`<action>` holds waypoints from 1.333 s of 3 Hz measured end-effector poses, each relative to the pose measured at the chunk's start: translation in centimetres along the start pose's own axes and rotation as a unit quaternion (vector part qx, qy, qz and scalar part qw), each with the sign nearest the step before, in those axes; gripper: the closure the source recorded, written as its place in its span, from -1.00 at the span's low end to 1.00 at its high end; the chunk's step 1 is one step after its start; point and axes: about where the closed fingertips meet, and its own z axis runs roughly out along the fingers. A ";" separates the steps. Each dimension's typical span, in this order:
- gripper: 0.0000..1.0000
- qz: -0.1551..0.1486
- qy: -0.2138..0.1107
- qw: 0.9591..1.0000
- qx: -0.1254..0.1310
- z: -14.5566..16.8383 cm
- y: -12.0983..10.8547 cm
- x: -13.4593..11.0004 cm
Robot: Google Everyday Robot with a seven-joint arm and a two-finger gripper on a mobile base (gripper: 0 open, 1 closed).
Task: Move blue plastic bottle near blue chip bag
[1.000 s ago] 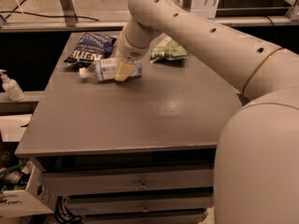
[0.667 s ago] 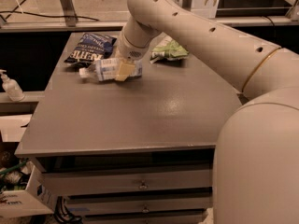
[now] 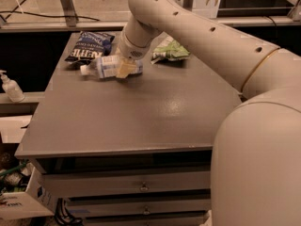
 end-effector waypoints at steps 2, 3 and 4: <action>-1.00 -0.001 -0.008 1.000 -0.006 0.2 -0.3 -0.2; -1.00 0.000 -0.008 1.000 -0.006 0.2 -0.3 -0.2; -1.00 0.016 -0.048 0.999 0.004 -1.9 -0.3 0.0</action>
Offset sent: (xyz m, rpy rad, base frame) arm 0.0057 0.0087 -0.0100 0.0506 0.0267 0.0355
